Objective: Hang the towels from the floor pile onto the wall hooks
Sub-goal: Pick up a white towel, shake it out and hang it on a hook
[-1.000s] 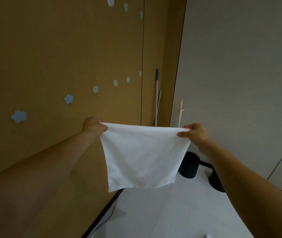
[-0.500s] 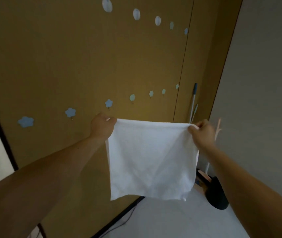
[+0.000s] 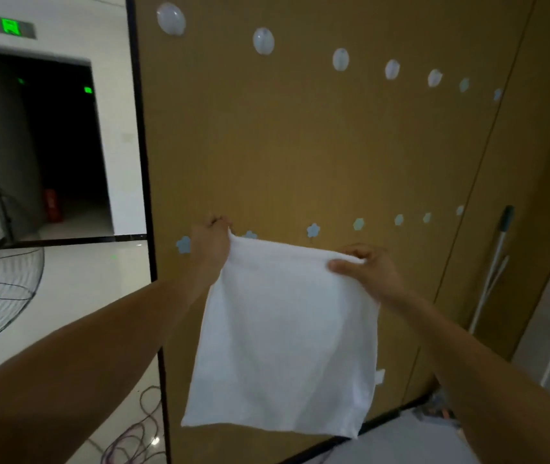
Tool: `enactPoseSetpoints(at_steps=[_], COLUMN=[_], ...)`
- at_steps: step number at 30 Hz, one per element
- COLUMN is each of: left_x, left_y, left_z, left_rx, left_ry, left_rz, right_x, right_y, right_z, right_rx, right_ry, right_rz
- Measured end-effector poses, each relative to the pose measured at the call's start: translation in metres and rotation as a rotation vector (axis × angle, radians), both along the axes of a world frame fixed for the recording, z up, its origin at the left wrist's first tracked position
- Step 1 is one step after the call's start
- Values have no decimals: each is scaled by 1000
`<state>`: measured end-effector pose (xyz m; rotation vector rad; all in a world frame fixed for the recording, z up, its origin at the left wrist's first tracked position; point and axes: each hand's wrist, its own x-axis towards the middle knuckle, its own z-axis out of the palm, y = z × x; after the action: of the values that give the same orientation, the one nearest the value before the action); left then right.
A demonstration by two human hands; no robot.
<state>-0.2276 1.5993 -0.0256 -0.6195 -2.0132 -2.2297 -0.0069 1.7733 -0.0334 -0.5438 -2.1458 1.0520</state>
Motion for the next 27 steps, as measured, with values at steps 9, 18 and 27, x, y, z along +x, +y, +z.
enactPoseSetpoints(at_steps=[9, 18, 27], left_x=[-68, -148, -187], left_y=[-70, -90, -71], left_z=[54, 111, 192], left_rx=[-661, -389, -263], left_ry=[477, 448, 779], left_rz=[-400, -261, 134], right_x=[-136, -226, -294], right_y=[-42, -77, -76], right_z=[41, 96, 190], right_rx=[152, 151, 36], right_ry=[181, 267, 465], right_rz=[-40, 125, 225])
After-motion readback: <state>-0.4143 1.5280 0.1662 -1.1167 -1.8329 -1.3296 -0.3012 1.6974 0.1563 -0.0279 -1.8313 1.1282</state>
